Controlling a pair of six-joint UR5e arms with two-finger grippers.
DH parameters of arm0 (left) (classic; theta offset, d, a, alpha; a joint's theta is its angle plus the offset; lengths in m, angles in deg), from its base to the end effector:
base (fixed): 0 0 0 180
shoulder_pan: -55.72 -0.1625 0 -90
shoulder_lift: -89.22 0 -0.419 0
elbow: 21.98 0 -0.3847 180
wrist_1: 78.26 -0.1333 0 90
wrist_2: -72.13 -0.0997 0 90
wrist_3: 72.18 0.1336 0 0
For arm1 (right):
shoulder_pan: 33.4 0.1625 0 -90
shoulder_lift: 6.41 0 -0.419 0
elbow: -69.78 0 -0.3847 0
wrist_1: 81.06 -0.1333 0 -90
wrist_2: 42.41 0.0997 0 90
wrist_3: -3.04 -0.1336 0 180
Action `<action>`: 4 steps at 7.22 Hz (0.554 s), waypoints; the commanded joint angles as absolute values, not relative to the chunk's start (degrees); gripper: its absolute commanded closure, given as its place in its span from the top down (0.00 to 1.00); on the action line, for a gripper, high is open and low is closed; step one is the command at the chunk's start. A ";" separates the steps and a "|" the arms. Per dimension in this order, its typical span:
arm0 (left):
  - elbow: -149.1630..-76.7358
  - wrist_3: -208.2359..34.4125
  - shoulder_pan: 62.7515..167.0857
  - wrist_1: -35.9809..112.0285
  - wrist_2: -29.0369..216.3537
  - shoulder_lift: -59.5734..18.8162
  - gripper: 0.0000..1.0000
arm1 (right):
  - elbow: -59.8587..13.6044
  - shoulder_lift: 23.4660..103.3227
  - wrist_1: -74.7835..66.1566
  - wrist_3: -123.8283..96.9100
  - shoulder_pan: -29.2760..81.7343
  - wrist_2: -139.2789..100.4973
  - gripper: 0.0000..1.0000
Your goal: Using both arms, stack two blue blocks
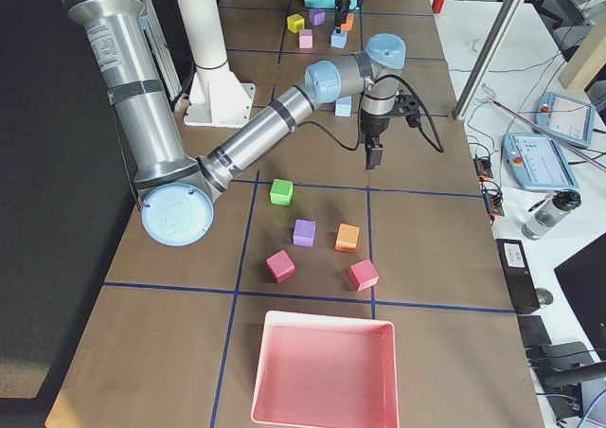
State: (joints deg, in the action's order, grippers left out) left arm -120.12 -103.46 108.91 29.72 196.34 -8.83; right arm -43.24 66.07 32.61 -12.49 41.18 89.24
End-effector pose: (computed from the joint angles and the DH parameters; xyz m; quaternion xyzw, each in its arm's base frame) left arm 0.2965 -0.4934 0.5055 0.0753 0.3902 0.1304 0.9084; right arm -0.1014 -0.5352 0.3786 0.0383 -0.3755 -0.0513 0.9246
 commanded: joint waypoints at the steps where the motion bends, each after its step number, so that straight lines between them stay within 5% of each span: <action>1: -118.22 -103.65 107.59 29.94 196.31 -9.40 1.00 | -42.98 66.10 32.58 -12.43 41.30 89.25 1.00; 4: -115.68 -103.82 105.91 30.02 196.40 -9.75 1.00 | -42.90 66.18 32.58 -12.34 41.30 89.25 1.00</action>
State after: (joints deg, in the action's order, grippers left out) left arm -116.78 -103.74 106.38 29.92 196.33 -9.52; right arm -42.93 66.15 32.58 -12.41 41.30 89.25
